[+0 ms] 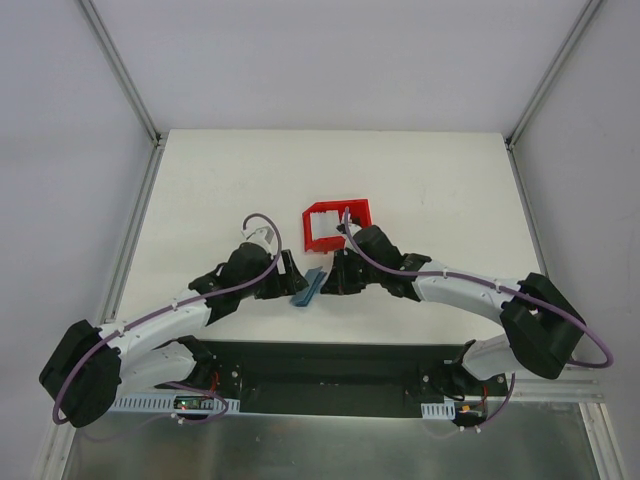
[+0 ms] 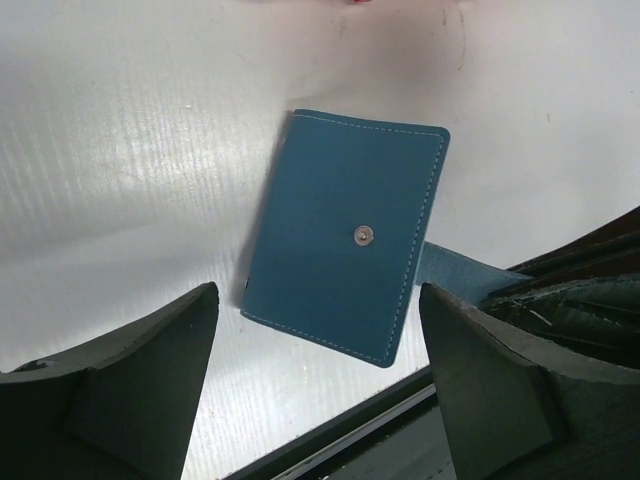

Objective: Put the credit cards into the card holder
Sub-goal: Open the card holder at the center of the board.

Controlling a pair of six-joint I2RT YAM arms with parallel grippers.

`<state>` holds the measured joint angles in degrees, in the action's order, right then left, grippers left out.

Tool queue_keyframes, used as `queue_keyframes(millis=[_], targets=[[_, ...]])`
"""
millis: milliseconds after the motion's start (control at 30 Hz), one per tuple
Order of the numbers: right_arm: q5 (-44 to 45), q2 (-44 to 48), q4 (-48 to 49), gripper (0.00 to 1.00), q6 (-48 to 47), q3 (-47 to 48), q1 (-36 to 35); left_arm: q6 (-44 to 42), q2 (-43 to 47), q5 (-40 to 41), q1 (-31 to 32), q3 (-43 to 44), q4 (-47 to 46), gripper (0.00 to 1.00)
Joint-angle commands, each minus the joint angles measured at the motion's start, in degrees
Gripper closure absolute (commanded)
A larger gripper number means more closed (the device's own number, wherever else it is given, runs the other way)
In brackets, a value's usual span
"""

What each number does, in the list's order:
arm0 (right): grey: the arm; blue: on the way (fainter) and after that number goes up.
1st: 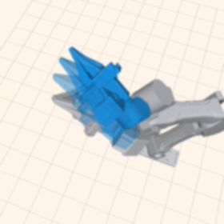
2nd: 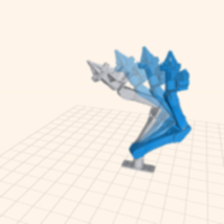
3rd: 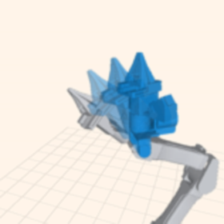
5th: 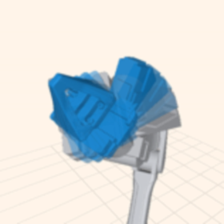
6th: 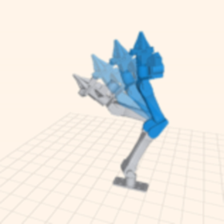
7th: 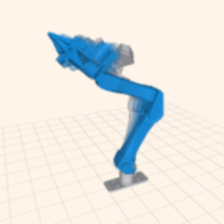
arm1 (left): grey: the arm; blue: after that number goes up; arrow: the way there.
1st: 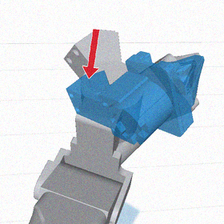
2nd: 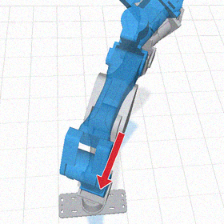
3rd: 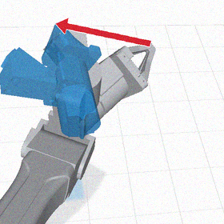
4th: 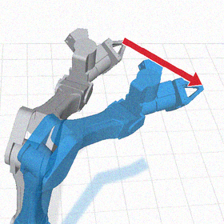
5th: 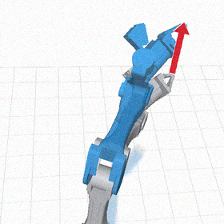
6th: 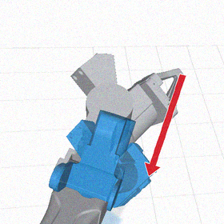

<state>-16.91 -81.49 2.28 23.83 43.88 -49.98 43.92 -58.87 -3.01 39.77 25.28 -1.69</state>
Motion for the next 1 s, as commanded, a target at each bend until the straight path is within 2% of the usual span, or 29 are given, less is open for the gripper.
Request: queue_keyframes(millis=[0,167,267,367,567,767,967], targets=[[0.0,0.7,-0.2,1.00,-0.6,2.6,-0.1,-1.5,0.4,-3.3,0.2,2.8,-3.6,0.20],[-0.2,0.5,-0.2,1.00,-0.6,2.6,-0.2,-6.7,-1.9,-7.7,0.5,4.9,-4.6,0.20],[-0.1,0.7,0.0,1.00,-0.5,2.5,-0.1,-9.5,-4.0,-9.5,0.6,6.1,-4.5,0.24],[-0.1,0.9,0.0,1.00,-0.7,2.6,-0.1,-10.8,-6.4,-10.9,0.7,7.2,-4.0,0.32],[-0.4,1.0,-0.1,1.00,-0.7,2.9,-0.1,-11.7,-8.2,-10.1,1.2,8.1,-2.8,0.48],[-1.0,1.3,-0.7,1.00,-0.5,3.6,-0.1,-12.7,-8.8,-7.6,2.2,9.9,-0.9,0.51],[-1.0,1.5,-1.3,1.00,-0.7,4.5,-0.1,-14.1,-10.7,-5.8,3.0,12.1,0.9,0.62]])
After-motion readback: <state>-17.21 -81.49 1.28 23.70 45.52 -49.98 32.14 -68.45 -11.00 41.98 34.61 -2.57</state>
